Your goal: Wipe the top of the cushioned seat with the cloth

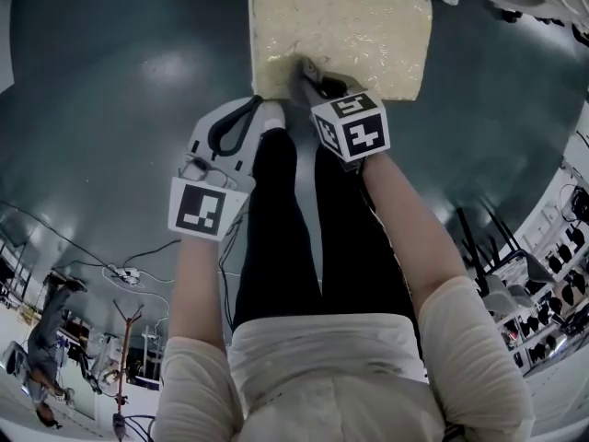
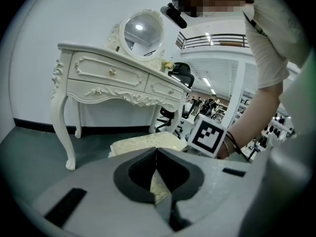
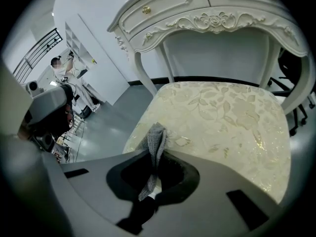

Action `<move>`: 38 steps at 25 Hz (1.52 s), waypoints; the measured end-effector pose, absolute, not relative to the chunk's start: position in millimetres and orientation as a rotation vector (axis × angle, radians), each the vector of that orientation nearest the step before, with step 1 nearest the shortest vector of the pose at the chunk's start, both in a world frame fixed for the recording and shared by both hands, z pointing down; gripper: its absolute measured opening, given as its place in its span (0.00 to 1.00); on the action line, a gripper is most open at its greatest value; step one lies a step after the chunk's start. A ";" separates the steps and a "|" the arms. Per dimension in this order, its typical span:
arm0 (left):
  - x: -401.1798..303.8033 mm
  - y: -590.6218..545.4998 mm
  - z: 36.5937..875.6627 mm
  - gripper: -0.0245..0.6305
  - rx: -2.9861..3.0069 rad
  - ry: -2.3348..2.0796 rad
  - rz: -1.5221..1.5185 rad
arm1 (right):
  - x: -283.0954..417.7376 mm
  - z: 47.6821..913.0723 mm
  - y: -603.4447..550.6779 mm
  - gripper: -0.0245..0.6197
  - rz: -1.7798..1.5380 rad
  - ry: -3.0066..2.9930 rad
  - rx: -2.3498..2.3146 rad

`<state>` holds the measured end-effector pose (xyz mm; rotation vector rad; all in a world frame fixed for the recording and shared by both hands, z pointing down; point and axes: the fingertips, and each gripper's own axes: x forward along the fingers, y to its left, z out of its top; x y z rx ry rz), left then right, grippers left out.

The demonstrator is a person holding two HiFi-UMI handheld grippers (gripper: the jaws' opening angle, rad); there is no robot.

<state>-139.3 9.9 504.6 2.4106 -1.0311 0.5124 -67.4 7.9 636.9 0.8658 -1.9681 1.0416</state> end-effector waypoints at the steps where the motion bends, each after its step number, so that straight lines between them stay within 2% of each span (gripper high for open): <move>1: -135.2 10.0 504.8 0.04 2.412 -1.032 0.517 | -61.1 636.4 9.6 0.08 1.042 -1.967 0.870; 38: 50.2 -6.1 517.6 0.04 2.550 -0.867 0.593 | 151.1 649.6 19.4 0.08 1.111 -1.897 1.038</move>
